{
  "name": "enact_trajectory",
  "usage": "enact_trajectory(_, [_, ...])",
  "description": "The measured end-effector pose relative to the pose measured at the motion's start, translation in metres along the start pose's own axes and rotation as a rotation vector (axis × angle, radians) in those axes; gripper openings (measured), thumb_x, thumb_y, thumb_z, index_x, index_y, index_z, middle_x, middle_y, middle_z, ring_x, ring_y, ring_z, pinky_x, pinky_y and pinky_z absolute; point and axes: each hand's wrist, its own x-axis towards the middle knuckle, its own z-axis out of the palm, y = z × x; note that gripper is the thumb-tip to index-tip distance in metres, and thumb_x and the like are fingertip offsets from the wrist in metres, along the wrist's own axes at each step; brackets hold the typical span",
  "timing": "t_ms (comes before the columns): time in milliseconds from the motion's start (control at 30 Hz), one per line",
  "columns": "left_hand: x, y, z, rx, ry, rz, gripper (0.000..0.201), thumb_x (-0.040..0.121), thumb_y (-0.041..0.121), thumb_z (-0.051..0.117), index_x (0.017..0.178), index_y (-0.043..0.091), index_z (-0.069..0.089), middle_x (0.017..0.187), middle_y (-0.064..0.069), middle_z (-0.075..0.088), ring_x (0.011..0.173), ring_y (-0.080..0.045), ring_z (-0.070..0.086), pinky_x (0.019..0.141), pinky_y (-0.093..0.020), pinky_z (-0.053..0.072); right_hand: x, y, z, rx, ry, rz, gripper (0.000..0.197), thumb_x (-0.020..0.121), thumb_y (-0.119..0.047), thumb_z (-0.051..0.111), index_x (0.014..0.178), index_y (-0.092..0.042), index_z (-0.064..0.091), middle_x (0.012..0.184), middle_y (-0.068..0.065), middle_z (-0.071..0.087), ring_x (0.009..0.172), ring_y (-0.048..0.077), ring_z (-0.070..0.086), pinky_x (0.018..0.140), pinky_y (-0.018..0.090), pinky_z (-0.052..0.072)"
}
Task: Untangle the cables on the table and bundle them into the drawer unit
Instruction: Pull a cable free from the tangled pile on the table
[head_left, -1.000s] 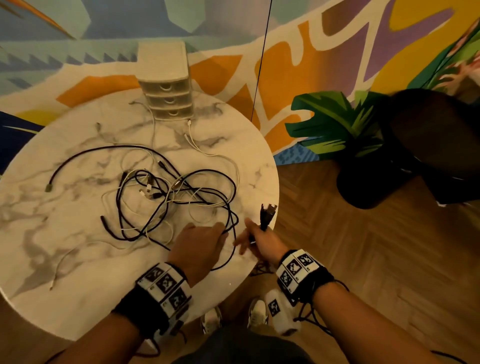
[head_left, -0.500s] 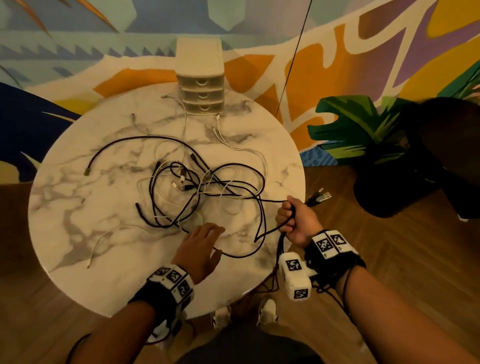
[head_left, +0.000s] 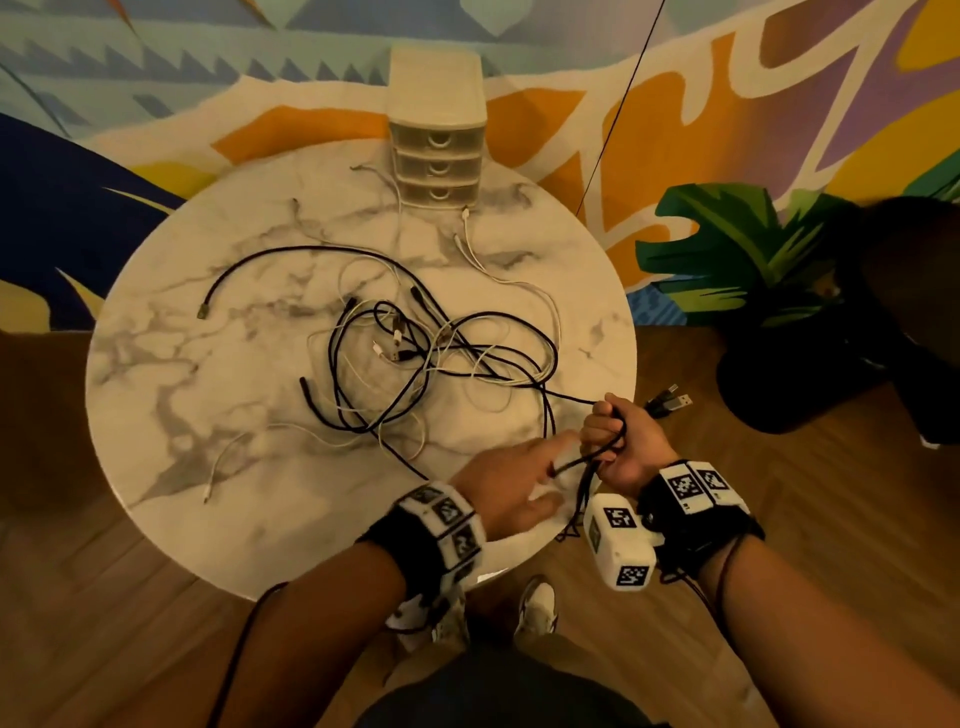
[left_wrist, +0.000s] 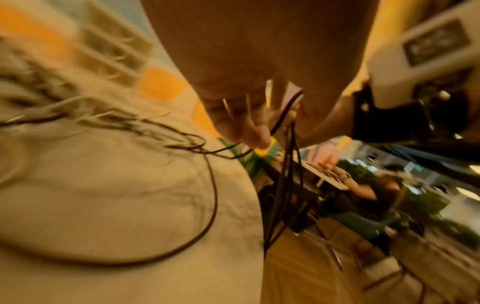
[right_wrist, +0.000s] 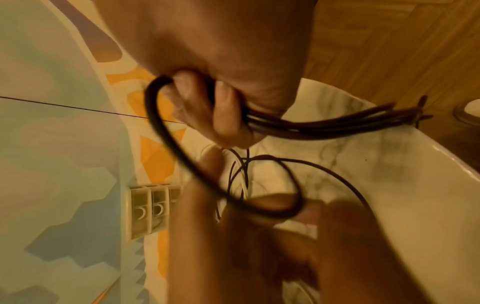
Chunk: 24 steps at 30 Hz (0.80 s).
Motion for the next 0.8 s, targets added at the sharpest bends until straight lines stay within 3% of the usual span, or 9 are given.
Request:
enact_trajectory(100, [0.011, 0.007, 0.003, 0.188, 0.006, -0.009, 0.026, 0.092, 0.034, 0.045, 0.115, 0.023, 0.05, 0.102, -0.005, 0.064, 0.092, -0.026, 0.061, 0.074, -0.035, 0.049, -0.005, -0.002, -0.008, 0.011, 0.01, 0.002, 0.045, 0.099, -0.031, 0.031, 0.057, -0.019, 0.039, 0.037, -0.008, 0.029, 0.027, 0.005, 0.026, 0.029, 0.014, 0.014])
enact_trajectory(167, [0.009, -0.01, -0.003, 0.278, -0.003, -0.16, 0.024, 0.094, 0.034, 0.041, 0.105, 0.02, 0.058, 0.103, -0.008, 0.065, 0.095, -0.03, 0.062, 0.074, -0.035, 0.047, -0.008, -0.006, -0.015, 0.034, 0.0, -0.001, 0.049, 0.099, -0.031, 0.03, 0.052, -0.019, 0.041, 0.038, -0.008, 0.03, 0.027, 0.005, 0.026, 0.028, 0.015, 0.015])
enact_trajectory(267, [-0.01, -0.045, -0.029, 0.331, 0.046, -0.385, 0.024, 0.094, 0.033, 0.038, 0.104, 0.022, 0.057, 0.106, -0.008, 0.064, 0.095, -0.028, 0.06, 0.077, -0.035, 0.047, -0.008, -0.011, -0.027, 0.07, 0.022, -0.085, 0.057, 0.1, -0.028, 0.028, 0.045, -0.019, 0.042, 0.038, -0.008, 0.03, 0.026, 0.004, 0.024, 0.028, 0.016, 0.015])
enact_trajectory(400, [-0.042, -0.051, -0.085, 0.302, 0.415, -0.526, 0.02, 0.094, 0.033, 0.042, 0.103, 0.024, 0.058, 0.096, -0.003, 0.066, 0.089, -0.027, 0.061, 0.069, -0.033, 0.045, 0.001, -0.013, -0.042, 0.06, 0.082, -0.165, 0.043, 0.101, -0.031, 0.029, 0.06, -0.02, 0.037, 0.041, -0.007, 0.036, 0.027, 0.004, 0.025, 0.03, 0.016, 0.015])
enact_trajectory(500, [-0.047, -0.009, -0.104, 0.252, 0.725, -0.374, 0.019, 0.094, 0.029, 0.047, 0.102, 0.022, 0.063, 0.089, -0.003, 0.068, 0.083, -0.027, 0.062, 0.065, -0.03, 0.043, 0.013, -0.004, -0.043, -0.201, 0.134, -0.112, 0.04, 0.1, -0.034, 0.032, 0.068, -0.015, 0.044, 0.041, -0.005, 0.037, 0.027, 0.005, 0.024, 0.029, 0.013, 0.016])
enact_trajectory(567, [-0.044, 0.03, -0.102, 0.232, 0.816, -0.143, 0.023, 0.091, 0.028, 0.046, 0.097, 0.019, 0.066, 0.089, -0.001, 0.07, 0.08, -0.022, 0.063, 0.065, -0.026, 0.044, 0.015, 0.002, -0.036, -0.538, 0.186, -0.09, 0.048, 0.101, -0.037, 0.032, 0.07, -0.009, 0.055, 0.04, -0.002, 0.04, 0.028, 0.007, 0.025, 0.031, 0.012, 0.018])
enact_trajectory(633, [-0.04, 0.064, -0.097, 0.296, 0.837, 0.068, 0.022, 0.089, 0.024, 0.047, 0.093, 0.015, 0.067, 0.087, -0.001, 0.07, 0.076, -0.021, 0.064, 0.062, -0.03, 0.051, 0.012, 0.0, -0.028, -1.027, 0.208, -0.107, 0.053, 0.103, -0.034, 0.03, 0.072, -0.004, 0.061, 0.05, 0.003, 0.049, 0.035, 0.01, 0.037, 0.036, 0.017, 0.028])
enact_trajectory(733, [-0.034, 0.09, -0.087, 0.462, 0.798, 0.277, 0.011, 0.086, 0.013, 0.057, 0.091, 0.01, 0.067, 0.078, -0.005, 0.067, 0.069, -0.025, 0.061, 0.057, -0.037, 0.052, 0.004, -0.016, -0.029, -1.691, 0.265, -0.165, 0.05, 0.103, -0.033, 0.027, 0.1, 0.001, 0.063, 0.096, 0.019, 0.066, 0.079, 0.03, 0.062, 0.067, 0.03, 0.045])
enact_trajectory(800, [-0.032, 0.094, -0.078, 0.554, 0.74, 0.352, 0.008, 0.085, 0.011, 0.06, 0.089, 0.01, 0.067, 0.076, -0.004, 0.065, 0.067, -0.025, 0.058, 0.055, -0.037, 0.05, -0.001, -0.036, -0.038, -1.757, 0.394, -0.271, 0.051, 0.102, -0.038, 0.03, 0.105, 0.001, 0.064, 0.108, 0.024, 0.065, 0.098, 0.037, 0.061, 0.08, 0.036, 0.047])
